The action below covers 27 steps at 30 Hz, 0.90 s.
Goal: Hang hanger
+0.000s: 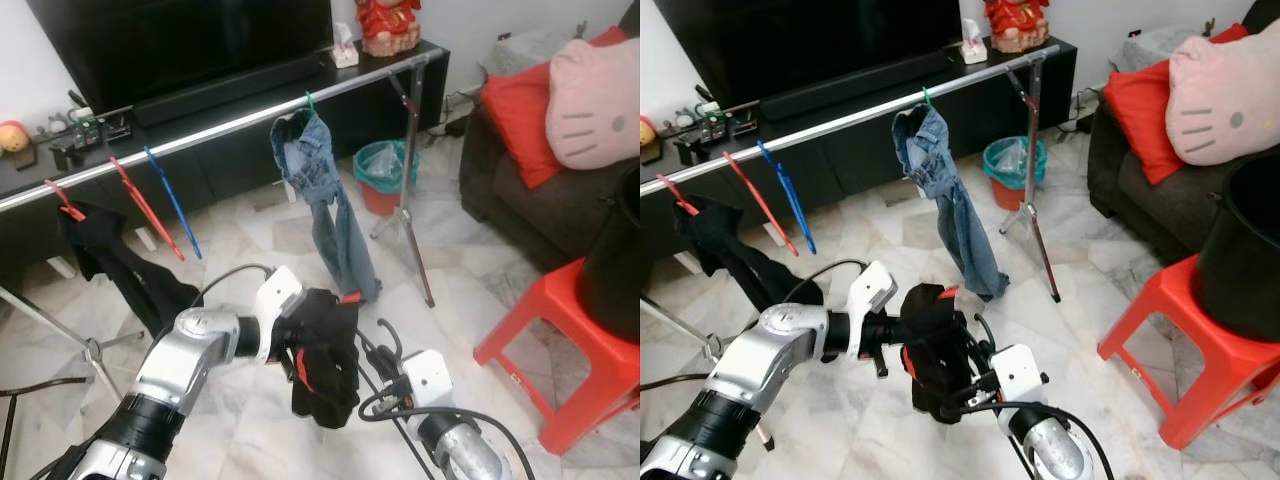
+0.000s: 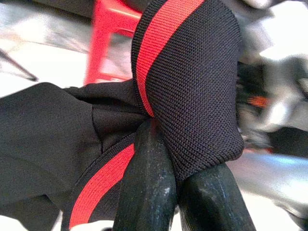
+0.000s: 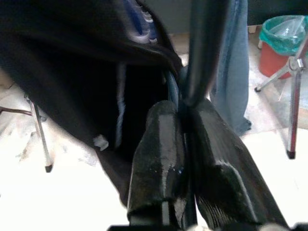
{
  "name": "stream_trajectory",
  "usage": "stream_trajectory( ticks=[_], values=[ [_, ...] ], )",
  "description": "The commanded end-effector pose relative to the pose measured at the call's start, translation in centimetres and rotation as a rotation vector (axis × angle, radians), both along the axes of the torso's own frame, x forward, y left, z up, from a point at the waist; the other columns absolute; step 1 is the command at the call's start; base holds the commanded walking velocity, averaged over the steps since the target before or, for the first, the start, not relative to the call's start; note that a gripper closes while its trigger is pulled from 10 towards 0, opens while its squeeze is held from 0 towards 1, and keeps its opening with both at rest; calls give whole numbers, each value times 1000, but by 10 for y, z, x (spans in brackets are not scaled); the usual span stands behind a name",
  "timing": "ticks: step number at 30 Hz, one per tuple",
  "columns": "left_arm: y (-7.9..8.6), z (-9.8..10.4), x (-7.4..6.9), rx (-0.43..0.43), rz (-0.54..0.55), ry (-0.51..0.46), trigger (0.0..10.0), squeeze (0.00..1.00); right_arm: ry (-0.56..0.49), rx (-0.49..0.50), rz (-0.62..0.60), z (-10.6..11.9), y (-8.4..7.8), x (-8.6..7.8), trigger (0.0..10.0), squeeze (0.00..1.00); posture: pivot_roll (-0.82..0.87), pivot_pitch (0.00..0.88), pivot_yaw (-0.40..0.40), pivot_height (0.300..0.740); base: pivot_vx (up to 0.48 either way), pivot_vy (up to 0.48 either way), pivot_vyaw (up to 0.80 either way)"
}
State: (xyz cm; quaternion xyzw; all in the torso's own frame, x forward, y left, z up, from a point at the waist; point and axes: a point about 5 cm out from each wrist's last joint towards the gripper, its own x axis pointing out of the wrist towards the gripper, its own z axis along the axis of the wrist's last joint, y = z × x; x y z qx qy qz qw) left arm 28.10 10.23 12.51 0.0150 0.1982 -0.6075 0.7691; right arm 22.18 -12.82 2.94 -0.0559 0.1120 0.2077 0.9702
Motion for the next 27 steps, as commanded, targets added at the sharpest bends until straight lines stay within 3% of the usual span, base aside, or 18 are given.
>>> stream_trajectory(
  ticks=[1, 7, 12, 14, 19, 25, 27],
  values=[
    [-1, 3, -6, -14, -55, 19, 10000, 0, -51, 14, -21, 8, 2, 7, 10000, 0, 109, 34, 166, 740, 0, 0, 0],
    [10, -9, -15, 58, -85, 74, 10000, 0, -130, -52, -104, 16, -5, 20, 10000, 0, 110, 32, 172, 740, 0, 0, 0],
    [15, -14, -1, 106, 68, 4, 10000, 0, -206, -96, -173, 26, -12, 29, 10000, 0, 116, 33, 172, 740, 0, 0, 0],
    [17, -12, 8, 99, 150, -25, 10000, 0, -234, -167, -169, 28, -13, 31, 10000, 0, 113, 35, 173, 740, 0, 0, 0],
    [29, -4, 49, 137, 515, -153, 10000, 0, -180, -126, -80, 22, 0, 25, 10000, 0, 112, 36, 172, 740, 0, 0, 0],
    [36, 15, 72, 78, 719, -245, 10000, 0, -77, -101, 73, 7, 15, 7, 10000, 0, 99, 39, 173, 740, 0, 0, 0],
    [36, 19, 75, 60, 741, -260, 10000, 0, -61, -96, 93, 6, 16, 4, 10000, 0, 99, 39, 173, 740, 0, 0, 0]
  ],
)
